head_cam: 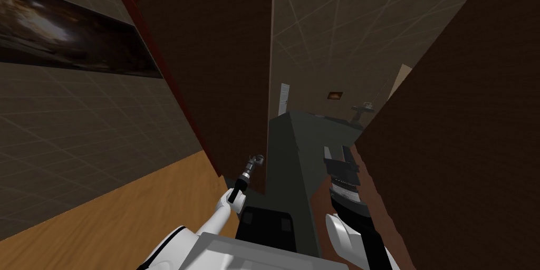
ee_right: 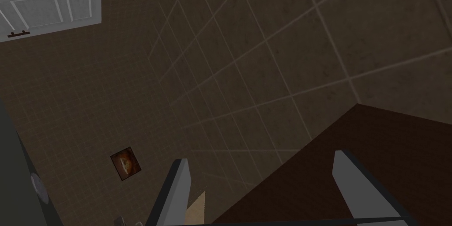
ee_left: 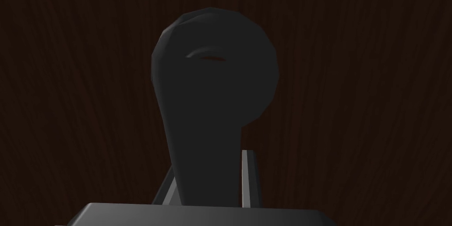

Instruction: Push the door open

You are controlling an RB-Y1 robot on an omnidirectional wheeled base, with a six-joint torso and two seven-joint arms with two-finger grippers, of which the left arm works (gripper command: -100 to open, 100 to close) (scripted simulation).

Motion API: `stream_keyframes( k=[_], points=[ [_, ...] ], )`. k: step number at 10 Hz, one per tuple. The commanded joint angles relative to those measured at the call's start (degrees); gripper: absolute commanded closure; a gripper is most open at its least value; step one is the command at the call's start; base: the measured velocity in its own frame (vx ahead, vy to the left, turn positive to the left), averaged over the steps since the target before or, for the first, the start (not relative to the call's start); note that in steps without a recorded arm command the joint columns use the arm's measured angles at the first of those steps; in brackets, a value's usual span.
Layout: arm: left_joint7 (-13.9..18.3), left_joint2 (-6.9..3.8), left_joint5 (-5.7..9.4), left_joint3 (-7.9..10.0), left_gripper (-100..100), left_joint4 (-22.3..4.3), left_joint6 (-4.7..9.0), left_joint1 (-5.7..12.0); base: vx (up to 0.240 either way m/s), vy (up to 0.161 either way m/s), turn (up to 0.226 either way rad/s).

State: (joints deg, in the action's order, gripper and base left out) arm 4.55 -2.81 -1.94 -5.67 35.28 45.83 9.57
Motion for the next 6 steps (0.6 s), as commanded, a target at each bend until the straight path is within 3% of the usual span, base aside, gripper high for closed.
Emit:
stream_keyframes(
  k=[1, 5, 6],
  points=[
    [0.1, -0.29, -0.02, 0.02, 100, 1.9, -0.64, -0.86, 0.052, -0.04, 0.0],
    [-1.0, 0.45, 1.0, 2.21, 100, 1.5, -0.72, -0.75, 0.13, -0.122, 0.058],
    [-0.8, 0.0, 1.02, 2.27, 100, 0.6, -0.56, -0.65, 0.062, -0.032, 0.028]
  ],
)
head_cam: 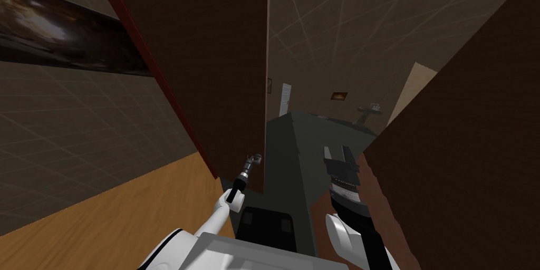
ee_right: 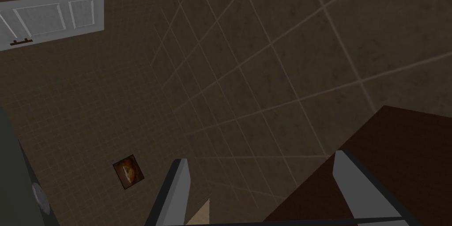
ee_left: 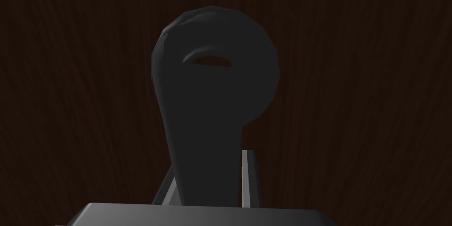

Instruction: Push the door open

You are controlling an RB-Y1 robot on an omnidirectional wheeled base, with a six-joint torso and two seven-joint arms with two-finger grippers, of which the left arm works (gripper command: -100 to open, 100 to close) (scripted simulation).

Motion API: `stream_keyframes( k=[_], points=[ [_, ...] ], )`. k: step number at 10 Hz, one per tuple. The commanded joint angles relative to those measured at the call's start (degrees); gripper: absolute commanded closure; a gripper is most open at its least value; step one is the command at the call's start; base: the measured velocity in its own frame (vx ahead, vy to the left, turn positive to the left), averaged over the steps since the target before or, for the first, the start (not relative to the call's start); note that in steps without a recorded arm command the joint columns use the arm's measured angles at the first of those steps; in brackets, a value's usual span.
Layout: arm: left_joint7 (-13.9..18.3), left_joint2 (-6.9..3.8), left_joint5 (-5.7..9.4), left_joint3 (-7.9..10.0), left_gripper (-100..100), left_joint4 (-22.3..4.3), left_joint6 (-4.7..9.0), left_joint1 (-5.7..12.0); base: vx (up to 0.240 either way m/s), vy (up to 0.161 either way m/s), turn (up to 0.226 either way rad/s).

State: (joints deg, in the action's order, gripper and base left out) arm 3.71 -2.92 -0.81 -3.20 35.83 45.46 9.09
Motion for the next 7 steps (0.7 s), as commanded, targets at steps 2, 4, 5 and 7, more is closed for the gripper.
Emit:
stream_keyframes(
  k=[2, 4, 5, 7],
  points=[
    [-0.9, -0.77, 0.5, 1.05, 100, 0.0, 0.02, 0.03, 0.144, -0.038, 0.059],
    [-1.8, -1.24, 0.97, 2.03, 100, 0.1, 0.04, 0.07, 0.198, -0.061, 0.051],
    [-2.2, -1.38, 1.2, 2.49, 100, 0.1, 0.05, 0.08, 0.196, -0.057, 0.089],
    [-3.0, -1.59, 1.68, 3.51, 100, 0.1, 0.07, 0.12, 0.193, -0.04, 0.096]
  ],
)
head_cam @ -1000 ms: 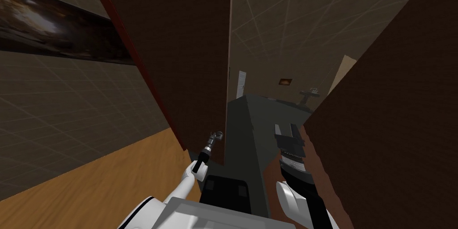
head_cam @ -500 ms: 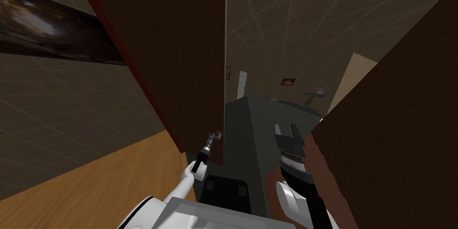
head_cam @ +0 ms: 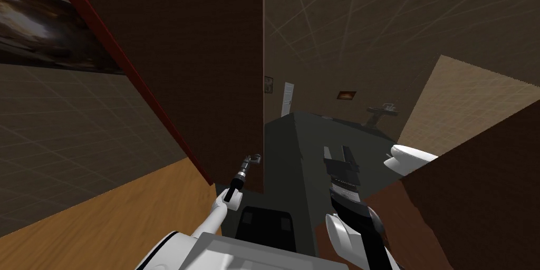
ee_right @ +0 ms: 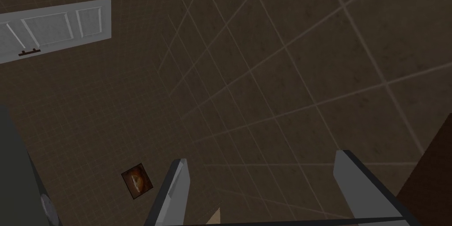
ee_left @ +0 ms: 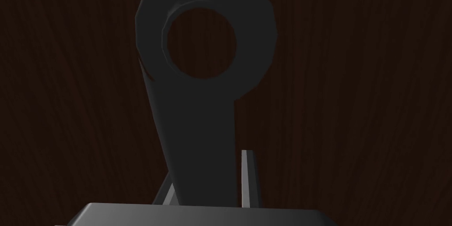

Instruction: Push the door open

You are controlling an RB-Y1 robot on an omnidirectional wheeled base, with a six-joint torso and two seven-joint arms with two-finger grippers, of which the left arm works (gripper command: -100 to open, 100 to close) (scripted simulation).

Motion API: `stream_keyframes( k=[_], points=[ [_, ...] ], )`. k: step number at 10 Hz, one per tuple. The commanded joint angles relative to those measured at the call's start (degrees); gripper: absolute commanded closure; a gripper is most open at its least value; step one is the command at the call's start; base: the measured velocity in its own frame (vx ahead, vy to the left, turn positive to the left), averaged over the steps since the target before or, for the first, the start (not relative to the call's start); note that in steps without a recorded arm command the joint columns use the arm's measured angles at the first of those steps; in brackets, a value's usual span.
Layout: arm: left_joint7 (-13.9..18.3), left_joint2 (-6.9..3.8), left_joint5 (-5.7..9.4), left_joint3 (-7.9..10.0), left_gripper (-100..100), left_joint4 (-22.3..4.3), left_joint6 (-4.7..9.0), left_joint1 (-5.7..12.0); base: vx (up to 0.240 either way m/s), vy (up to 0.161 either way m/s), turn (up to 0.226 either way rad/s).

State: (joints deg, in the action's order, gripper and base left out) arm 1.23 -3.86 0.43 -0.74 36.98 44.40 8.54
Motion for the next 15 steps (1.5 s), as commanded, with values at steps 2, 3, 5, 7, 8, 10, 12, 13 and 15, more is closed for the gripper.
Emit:
stream_keyframes(
  k=[2, 3, 5, 7, 8, 10, 12, 13, 15],
  points=[
    [-1.5, -0.7, 0.98, 2.15, 100, -1.0, 1.16, 0.7, 0.214, -0.072, 0.083],
    [-2.3, -0.62, 1.39, 3.02, 100, -1.0, 1.17, 0.73, 0.223, -0.081, 0.111],
    [-2.3, -0.62, 1.39, 3.02, 100, -1.0, 1.17, 0.73, 0.11, -0.03, 0.024],
    [-3.6, -0.18, 2.1, 4.5, 100, -0.9, 1.2, 0.78, 0.16, -0.068, 0.104],
    [-4.1, 0.07, 2.39, 5.09, 100, -0.9, 1.22, 0.8, 0.192, -0.089, 0.113],
    [-5.1, 0.76, 2.94, 6.25, 100, -0.9, 1.24, 0.84, 0.188, -0.091, 0.097],
    [-6.2, 1.91, 3.59, 7.59, 100, -0.9, 1.27, 0.88, 0.214, -0.105, 0.117],
    [-6.7, 2.45, 3.82, 8.08, 100, -0.8, 1.28, 0.9, 0.218, -0.079, 0.122],
    [-7.6, 3.85, 4.35, 9.18, 100, -0.8, 1.3, 0.93, 0.184, -0.103, 0.102]
  ],
)
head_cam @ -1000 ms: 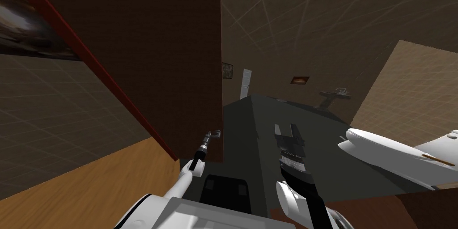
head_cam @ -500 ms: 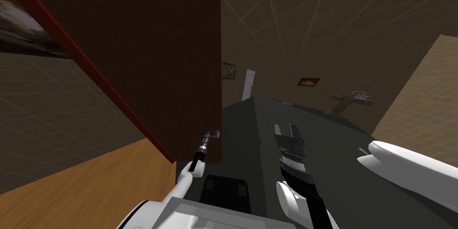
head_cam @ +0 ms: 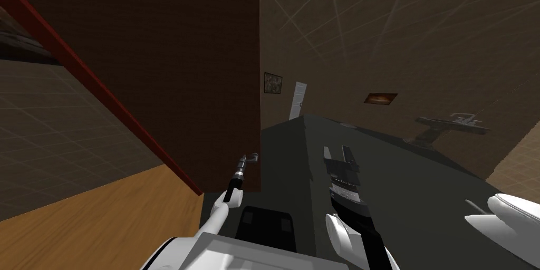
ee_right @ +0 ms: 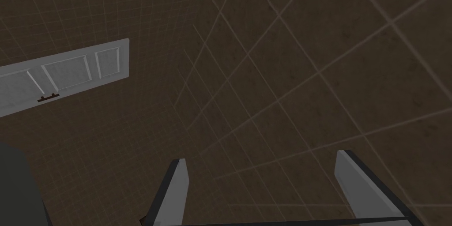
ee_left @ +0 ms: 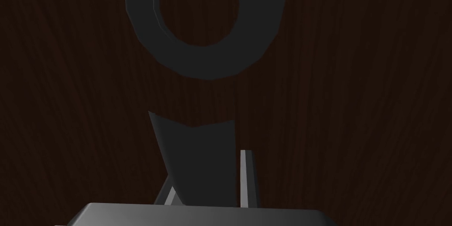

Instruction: Push the door open

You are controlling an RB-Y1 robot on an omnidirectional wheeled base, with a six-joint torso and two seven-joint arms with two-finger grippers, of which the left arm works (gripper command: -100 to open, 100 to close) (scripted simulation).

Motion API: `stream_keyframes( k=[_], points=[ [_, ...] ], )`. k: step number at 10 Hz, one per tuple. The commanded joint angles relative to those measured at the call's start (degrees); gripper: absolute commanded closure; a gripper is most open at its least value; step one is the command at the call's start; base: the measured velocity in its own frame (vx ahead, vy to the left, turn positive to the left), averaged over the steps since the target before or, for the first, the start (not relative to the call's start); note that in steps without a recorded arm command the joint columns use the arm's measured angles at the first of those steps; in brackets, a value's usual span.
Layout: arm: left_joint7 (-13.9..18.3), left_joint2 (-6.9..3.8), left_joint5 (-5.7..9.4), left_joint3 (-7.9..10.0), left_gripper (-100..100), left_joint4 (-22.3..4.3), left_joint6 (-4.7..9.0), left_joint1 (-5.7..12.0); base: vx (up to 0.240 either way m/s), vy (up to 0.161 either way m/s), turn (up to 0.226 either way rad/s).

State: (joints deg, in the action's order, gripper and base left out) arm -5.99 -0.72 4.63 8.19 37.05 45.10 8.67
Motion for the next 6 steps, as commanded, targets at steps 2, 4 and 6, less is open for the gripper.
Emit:
stream_keyframes(
  k=[2, 4, 6],
  points=[
    [-1.1, 2.05, 0.54, 1.06, 100, -0.9, 0.62, 0.82, 0.173, -0.084, 0.098],
    [-1.6, 3.16, 0.79, 1.6, 100, -0.8, 0.64, 0.84, 0.102, -0.083, 0.048],
    [-1.6, 0.07, 1.71, 3.24, 100, -1.8, 1.18, 1.14, 0.08, -0.038, 0.049]
  ],
)
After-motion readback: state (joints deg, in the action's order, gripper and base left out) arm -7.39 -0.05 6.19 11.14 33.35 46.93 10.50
